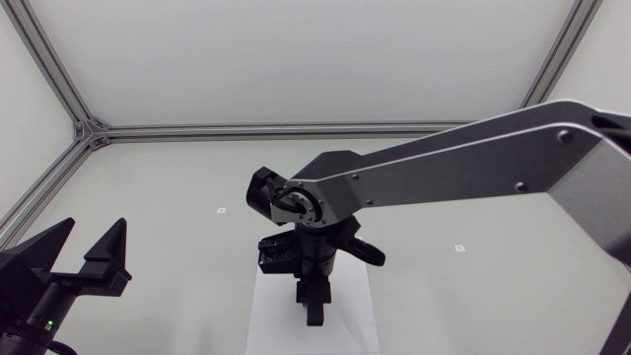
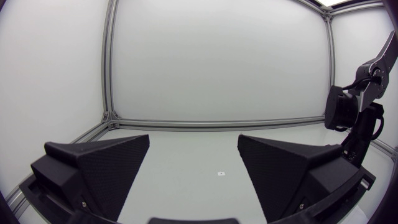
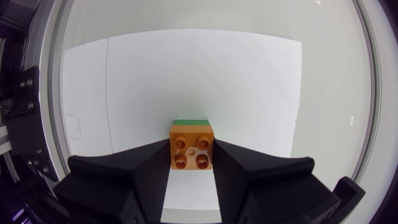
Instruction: Pick up the orange 2x2 brick with the right arm and stack it on top of the green 2x2 brick in the center
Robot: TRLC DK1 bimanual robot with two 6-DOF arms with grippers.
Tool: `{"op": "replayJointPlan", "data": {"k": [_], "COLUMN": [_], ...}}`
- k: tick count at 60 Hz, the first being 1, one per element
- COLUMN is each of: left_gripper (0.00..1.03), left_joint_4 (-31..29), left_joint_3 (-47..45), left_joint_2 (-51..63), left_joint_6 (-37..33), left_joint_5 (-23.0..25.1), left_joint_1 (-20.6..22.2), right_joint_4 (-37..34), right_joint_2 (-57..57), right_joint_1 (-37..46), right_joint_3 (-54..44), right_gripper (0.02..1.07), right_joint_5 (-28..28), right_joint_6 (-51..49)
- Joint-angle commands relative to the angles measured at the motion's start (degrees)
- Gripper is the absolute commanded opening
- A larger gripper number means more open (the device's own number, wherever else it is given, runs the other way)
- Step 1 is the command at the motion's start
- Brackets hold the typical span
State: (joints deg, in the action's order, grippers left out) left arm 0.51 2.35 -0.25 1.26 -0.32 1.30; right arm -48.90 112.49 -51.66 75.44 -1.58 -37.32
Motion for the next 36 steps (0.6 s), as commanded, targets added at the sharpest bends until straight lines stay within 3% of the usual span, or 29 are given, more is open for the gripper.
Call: {"op": "replayJointPlan", "data": {"k": [1, 36], "left_gripper": [0.99, 0.99], "left_joint_4": [-0.87, -0.87], "left_joint_3": [-2.35, -2.35], "left_joint_2": [-0.45, -0.45], "left_joint_6": [-0.73, -0.73], "left_joint_5": [0.23, 0.23], "left_joint_1": [-0.16, -0.16], "right_joint_4": [-2.6, -1.98], "right_joint_2": [2.65, 2.03], "right_joint_1": [-0.55, -0.9], "right_joint_3": [-2.93, -2.67], "right_gripper": [0.39, 0.43], "right_joint_5": [0.62, -0.09], "right_joint_6": [0.85, 1.29]}}
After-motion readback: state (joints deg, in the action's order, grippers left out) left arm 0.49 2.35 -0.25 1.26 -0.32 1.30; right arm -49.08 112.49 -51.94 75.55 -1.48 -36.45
